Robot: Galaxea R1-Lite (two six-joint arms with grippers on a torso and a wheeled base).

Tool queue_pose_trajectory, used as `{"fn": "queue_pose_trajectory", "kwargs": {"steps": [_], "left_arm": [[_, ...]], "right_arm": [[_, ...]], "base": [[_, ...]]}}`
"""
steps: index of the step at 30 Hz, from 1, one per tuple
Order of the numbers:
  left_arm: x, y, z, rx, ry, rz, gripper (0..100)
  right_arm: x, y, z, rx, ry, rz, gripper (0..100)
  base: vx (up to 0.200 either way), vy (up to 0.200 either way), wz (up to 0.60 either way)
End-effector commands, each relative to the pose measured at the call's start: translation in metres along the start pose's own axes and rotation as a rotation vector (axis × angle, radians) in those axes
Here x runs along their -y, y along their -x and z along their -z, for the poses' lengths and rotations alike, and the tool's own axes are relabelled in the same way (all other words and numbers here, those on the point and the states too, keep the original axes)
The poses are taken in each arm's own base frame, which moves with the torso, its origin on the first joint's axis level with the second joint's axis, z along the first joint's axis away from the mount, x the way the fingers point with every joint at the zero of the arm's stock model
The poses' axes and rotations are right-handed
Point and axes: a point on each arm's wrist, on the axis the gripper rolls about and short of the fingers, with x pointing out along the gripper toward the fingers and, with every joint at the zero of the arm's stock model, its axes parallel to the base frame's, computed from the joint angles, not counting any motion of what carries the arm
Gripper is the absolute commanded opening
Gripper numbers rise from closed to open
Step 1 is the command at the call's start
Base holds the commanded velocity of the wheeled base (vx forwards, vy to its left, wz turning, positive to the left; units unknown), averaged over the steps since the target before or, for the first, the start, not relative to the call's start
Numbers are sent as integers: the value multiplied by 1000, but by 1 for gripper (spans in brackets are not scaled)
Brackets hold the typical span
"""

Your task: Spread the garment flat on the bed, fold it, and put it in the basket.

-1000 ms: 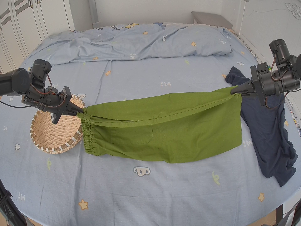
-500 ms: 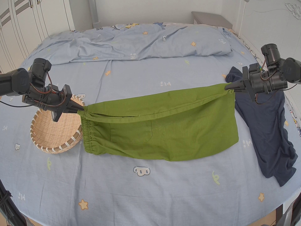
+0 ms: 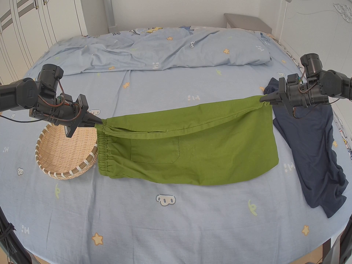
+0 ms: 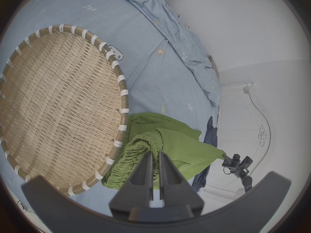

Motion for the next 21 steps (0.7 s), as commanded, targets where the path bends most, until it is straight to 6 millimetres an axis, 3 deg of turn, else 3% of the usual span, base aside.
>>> {"fn": "queue_pose_trajectory", "kwargs": {"steps": [1,6,21], "left_arm": [[-2,-10,-1,-12,-2,-1,0],[-2,-14,-4,-9,-5,1,0],[-5,-20,-5,-22,5,-10,0]], "right_arm": [[13,-10,-5,-5,-15,11,0],[25,-21,-6,-14,-24,19,0],[29,-27,-11,-7,-19,15,0]], "base": [[0,0,0],[0,0,0],[0,0,0]]}}
